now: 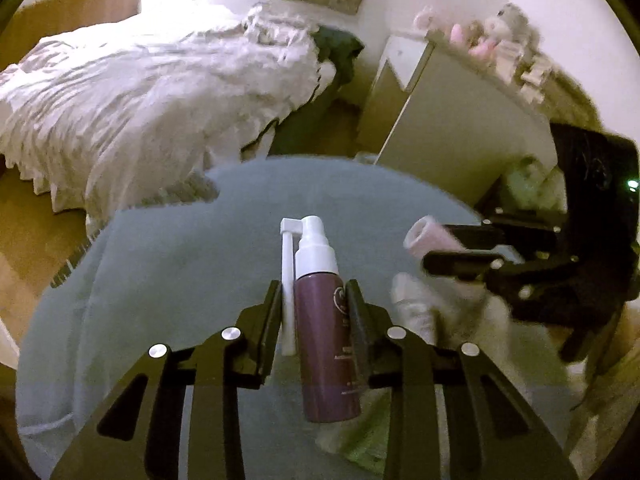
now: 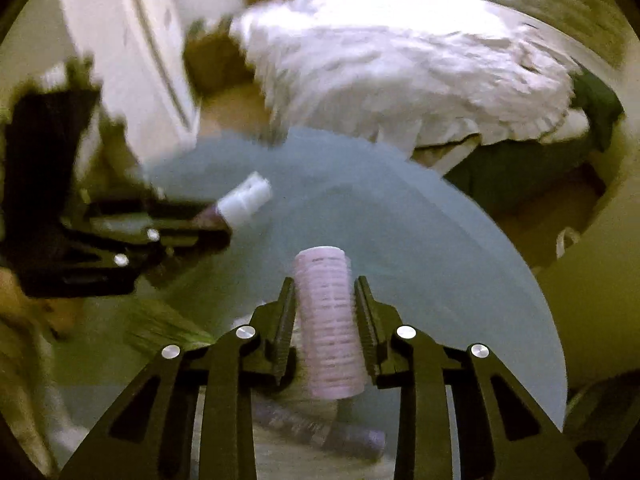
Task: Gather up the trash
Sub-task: 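Carry both items to the black bin and release them inside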
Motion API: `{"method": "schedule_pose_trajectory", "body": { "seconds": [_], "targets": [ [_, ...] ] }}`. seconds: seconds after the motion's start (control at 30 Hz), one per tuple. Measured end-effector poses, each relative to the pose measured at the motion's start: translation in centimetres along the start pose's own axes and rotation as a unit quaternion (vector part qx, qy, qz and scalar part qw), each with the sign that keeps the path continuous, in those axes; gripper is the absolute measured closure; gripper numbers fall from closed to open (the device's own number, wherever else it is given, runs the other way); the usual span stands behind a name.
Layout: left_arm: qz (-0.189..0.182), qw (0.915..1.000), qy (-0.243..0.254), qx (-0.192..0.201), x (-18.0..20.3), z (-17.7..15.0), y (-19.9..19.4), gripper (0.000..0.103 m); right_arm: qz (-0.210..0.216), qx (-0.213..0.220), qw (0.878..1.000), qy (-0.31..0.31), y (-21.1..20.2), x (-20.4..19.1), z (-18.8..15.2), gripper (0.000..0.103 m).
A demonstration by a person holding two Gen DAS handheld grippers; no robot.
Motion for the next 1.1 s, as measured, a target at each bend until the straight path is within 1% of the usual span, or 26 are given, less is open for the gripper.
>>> {"method": "schedule_pose_trajectory", "body": {
  "seconds": [0.03, 0.07, 0.1, 0.13, 0.17, 0.2, 0.23, 0.27, 0.3, 0.33, 0.4, 0.43, 0.47, 0.5, 0.6, 0.67, 0.73, 0.77, 0.83, 0.97, 1.03, 1.1],
  "targets": [
    [-0.005, 0.9999, 0.003, 0.015, 1.0, 0.4, -1.1, 0.071, 0.012, 0.037, 0.999, 0.032, -2.1, 0.8, -0.3, 0.073],
    [-0.010, 0.9997, 0.006, 0.023, 1.7, 0.8, -1.7, 0.071, 0.024, 0.079, 0.994, 0.070, -4.5, 1.8, -1.0, 0.073],
    [-0.019, 0.9992, 0.010, 0.034, 2.8, 1.2, -2.6, 0.071, 0.034, 0.117, 0.987, 0.106, -6.8, 2.9, -1.9, 0.073],
    [-0.028, 0.9984, 0.014, 0.047, 4.2, 1.6, -3.4, 0.071, 0.036, 0.144, 0.980, 0.131, -8.4, 3.8, -2.7, 0.073],
    [-0.042, 0.9971, 0.021, 0.060, 6.1, 2.2, -4.3, 0.071, 0.032, 0.174, 0.971, 0.160, -10.4, 4.9, -3.9, 0.073],
    [-0.051, 0.9960, 0.028, 0.068, 7.4, 2.5, -4.7, 0.071, 0.024, 0.199, 0.963, 0.182, -12.2, 5.7, -5.2, 0.073],
    [-0.063, 0.9943, 0.036, 0.078, 9.4, 2.8, -5.2, 0.071, 0.002, 0.227, 0.952, 0.205, -14.4, 6.7, -7.0, 0.073],
    [-0.074, 0.9928, 0.042, 0.084, 11.0, 3.0, -5.5, 0.071, -0.026, 0.247, 0.944, 0.219, -16.2, 7.4, -8.6, 0.073],
    [-0.092, 0.9905, 0.053, 0.088, 13.6, 3.4, -5.5, 0.071, -0.052, 0.266, 0.933, 0.235, -17.9, 8.3, -10.4, 0.073],
    [-0.102, 0.9890, 0.061, 0.088, 15.4, 3.5, -5.2, 0.071, -0.067, 0.279, 0.925, 0.249, -19.0, 9.0, -11.7, 0.073],
    [-0.118, 0.9865, 0.077, 0.083, 19.1, 3.6, -4.3, 0.071, -0.113, 0.305, 0.903, 0.279, -21.4, 10.6, -15.0, 0.073],
    [-0.131, 0.9844, 0.089, 0.078, 21.9, 3.6, -3.3, 0.071, -0.140, 0.316, 0.891, 0.295, -22.6, 11.6, -16.9, 0.073],
    [-0.137, 0.9833, 0.093, 0.075, 23.4, 3.4, -2.7, 0.071, -0.159, 0.324, 0.878, 0.314, -23.6, 12.6, -18.7, 0.073],
    [-0.147, 0.9818, 0.101, 0.066, 25.8, 3.3, -1.5, 0.071, -0.177, 0.330, 0.865, 0.333, -24.4, 13.7, -20.4, 0.073],
    [-0.162, 0.9791, 0.113, 0.048, 30.3, 2.9, 1.2, 0.071, -0.214, 0.338, 0.838, 0.371, -25.8, 16.5, -24.1, 0.073],
    [-0.170, 0.9771, 0.123, 0.035, 33.0, 2.5, 3.2, 0.071, -0.229, 0.338, 0.826, 0.389, -25.9, 18.3, -25.9, 0.073],
    [-0.171, 0.9755, 0.137, 0.018, 35.6, 1.8, 5.5, 0.071, -0.236, 0.336, 0.817, 0.404, -25.6, 19.8, -27.2, 0.073],
    [-0.170, 0.9754, 0.140, 0.013, 36.3, 1.7, 6.3, 0.071, -0.237, 0.336, 0.814, 0.411, -25.4, 20.4, -27.8, 0.073],
    [-0.167, 0.9752, 0.145, -0.007, 37.8, 1.1, 8.5, 0.071, -0.241, 0.333, 0.811, 0.416, -24.9, 21.3, -28.3, 0.073],
    [-0.161, 0.9740, 0.154, -0.041, 39.7, -0.2, 11.6, 0.071, -0.244, 0.319, 0.808, 0.431, -24.0, 23.3, -29.0, 0.073],
    [-0.159, 0.9733, 0.156, -0.053, 40.2, -0.6, 12.7, 0.071, -0.242, 0.313, 0.809, 0.435, -24.6, 24.0, -30.3, 0.073],
    [-0.156, 0.9732, 0.158, -0.060, 40.4, -0.9, 13.4, 0.071, -0.242, 0.305, 0.812, 0.435, -24.6, 24.1, -30.6, 0.073]
  ]
}}
Point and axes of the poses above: each gripper's, at about its wrist camera, not at the fingertips, and y roughly the way its jaws point, x to its right, z to its top, the point moved 2 cm from there along y, roughly the way its jaws point, and after that the axes turned 5 degrees about z, right-handed, at the moved point
